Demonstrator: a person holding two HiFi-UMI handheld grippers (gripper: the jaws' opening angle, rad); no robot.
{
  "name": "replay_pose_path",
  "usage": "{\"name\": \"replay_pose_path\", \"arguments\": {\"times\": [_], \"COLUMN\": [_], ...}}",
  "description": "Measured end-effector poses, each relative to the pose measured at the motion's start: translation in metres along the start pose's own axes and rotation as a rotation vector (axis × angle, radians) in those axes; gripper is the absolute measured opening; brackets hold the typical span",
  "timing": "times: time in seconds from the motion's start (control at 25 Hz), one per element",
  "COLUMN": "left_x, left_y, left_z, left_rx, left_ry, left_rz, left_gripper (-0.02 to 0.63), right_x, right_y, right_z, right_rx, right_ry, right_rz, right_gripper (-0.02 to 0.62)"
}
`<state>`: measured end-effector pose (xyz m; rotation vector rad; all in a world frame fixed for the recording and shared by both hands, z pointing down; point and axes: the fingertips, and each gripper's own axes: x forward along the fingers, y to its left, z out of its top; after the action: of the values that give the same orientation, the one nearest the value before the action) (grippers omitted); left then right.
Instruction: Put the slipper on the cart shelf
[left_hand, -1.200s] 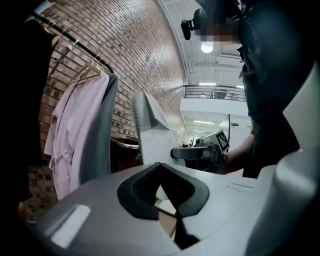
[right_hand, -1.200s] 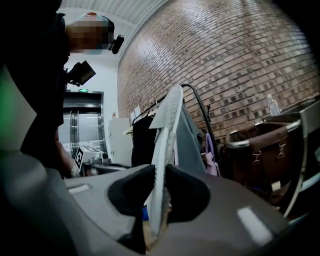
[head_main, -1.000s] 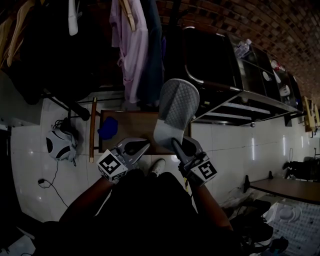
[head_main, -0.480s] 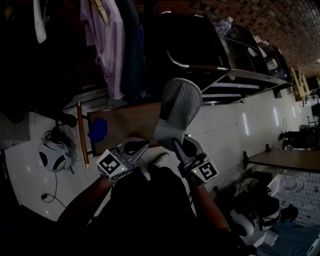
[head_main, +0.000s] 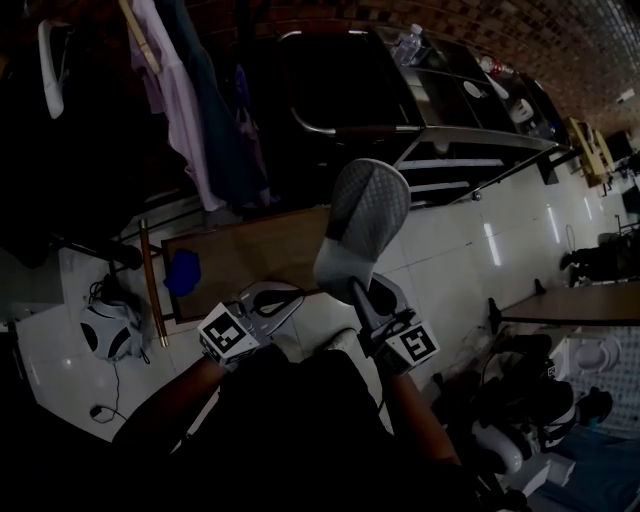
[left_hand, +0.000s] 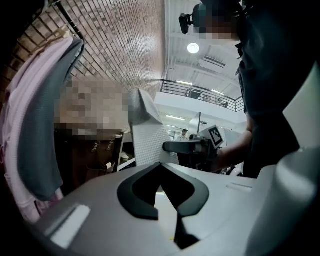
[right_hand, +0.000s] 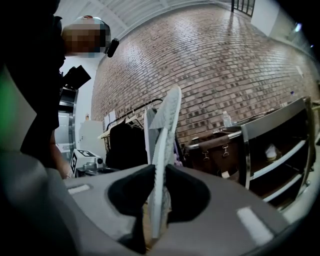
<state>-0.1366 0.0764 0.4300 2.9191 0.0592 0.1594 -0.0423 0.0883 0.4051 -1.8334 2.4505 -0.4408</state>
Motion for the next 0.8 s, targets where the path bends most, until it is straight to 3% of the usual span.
{"name": "replay_pose_path", "arguments": {"times": [0.6,0.8], "left_x": [0.152,0.209], "left_y": [-0.096,-0.111], "left_z": [0.010,0.013], "left_rx": [0.034,0.031], "left_ry": [0.019,0.028], "left_rz": [0.001,0.016], "left_gripper": [0.003,0.003], "right_x": [-0.149,-0.184], "right_y": [-0.111,-0.157], "right_z": [0.011,0.016], "right_rx": [0.017,0.037], "right_ry": [-0.069,-0.071], "right_rz": [-0.003,0.011], "right_gripper": [0.067,0.067]}}
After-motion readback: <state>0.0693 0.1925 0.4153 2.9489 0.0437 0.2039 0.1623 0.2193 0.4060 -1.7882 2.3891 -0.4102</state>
